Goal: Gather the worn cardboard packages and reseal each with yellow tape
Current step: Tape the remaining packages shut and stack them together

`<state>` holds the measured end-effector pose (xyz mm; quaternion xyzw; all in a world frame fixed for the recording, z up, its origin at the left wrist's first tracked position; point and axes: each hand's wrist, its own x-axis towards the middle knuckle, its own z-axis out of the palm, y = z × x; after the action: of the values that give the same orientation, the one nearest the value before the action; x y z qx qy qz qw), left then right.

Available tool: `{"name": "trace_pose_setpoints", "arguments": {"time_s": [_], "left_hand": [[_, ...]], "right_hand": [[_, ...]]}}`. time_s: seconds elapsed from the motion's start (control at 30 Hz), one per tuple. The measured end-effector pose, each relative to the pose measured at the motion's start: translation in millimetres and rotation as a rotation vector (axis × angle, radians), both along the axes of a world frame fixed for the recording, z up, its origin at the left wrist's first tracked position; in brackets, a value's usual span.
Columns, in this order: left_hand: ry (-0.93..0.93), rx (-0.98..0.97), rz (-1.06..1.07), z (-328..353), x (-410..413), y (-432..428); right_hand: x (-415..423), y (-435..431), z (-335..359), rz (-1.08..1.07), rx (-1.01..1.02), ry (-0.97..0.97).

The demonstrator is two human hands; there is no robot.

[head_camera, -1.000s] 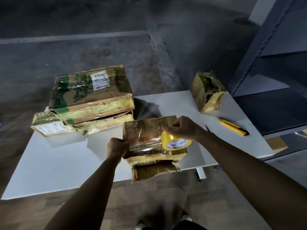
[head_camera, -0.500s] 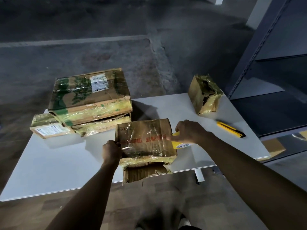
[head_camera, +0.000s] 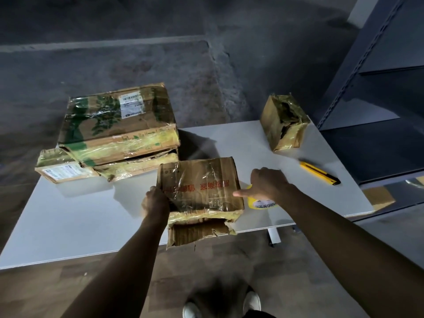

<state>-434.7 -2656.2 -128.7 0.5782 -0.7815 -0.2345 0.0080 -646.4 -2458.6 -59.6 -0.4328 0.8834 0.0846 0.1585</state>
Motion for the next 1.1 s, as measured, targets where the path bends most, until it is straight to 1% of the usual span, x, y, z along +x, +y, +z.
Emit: {"name": "trace_pose_setpoints", "arguments": {"time_s": [0.1,0.17,0.23,0.27,0.33,0.4,0.47,0.57,0.63,0.73,0.8,0.93,1.0,1.1], "left_hand": [[-0.021,0.002,0.002,-2.6,0.3,-0.6],[-0.01,-0.007,0.005,-6.9,0.5,-1.3],[0.019,-0.016,0.001,-8.8,0.8,0.0],[-0.008,-0.059,-0.052,-10.8,0.1,0.7],[-0.07,-0.197,-0.254,-11.3,-3.2,5.3],[-0.047,-0.273,-0.407,-12.2,-7.0,8.5],[-0.011,-0.264,-0.442,-10.4,-6.6,6.2],[0.078,-0.363,-0.525,-6.4,-0.2,3.2],[0.137,-0.397,-0.569,-4.1,-10.7,5.7],[0.12,-0.407,-0.675,-2.5,-42.6,22.6],[0.087,-0.369,-0.723,-3.6,-62.4,32.3],[-0.037,-0.287,-0.738,-22.5,-78.3,36.0],[-0.077,-0.298,-0.733,-32.6,-79.2,35.5],[-0.063,-0.355,-0.713,-40.8,-79.5,37.5]], "right_hand": [[-0.2,0.1,-12.9,0.008,0.033,0.007],[-0.5,3.1,-23.2,0.01,0.006,0.014],[-1.8,5.9,-31.8,-0.031,-0.034,-0.02],[-2.2,6.7,-35.1,-0.054,-0.054,-0.05],[-3.3,8.2,-39.5,-0.084,-0.09,-0.1],[-5.0,10.2,-43.4,-0.103,-0.123,-0.134],[-7.4,11.9,-48.3,-0.12,-0.157,-0.172],[-9.3,12.3,-54.4,-0.142,-0.192,-0.208],[-11.2,11.6,-56.0,-0.135,-0.179,-0.223],[-14.2,10.1,-55.4,-0.121,-0.161,-0.245],[-15.9,11.0,-58.9,-0.121,-0.178,-0.243],[-15.2,14.5,-69.5,-0.145,-0.223,-0.265],[-15.8,15.0,-75.6,-0.15,-0.251,-0.26],[-15.8,17.3,-86.2,-0.156,-0.306,-0.29]]}}
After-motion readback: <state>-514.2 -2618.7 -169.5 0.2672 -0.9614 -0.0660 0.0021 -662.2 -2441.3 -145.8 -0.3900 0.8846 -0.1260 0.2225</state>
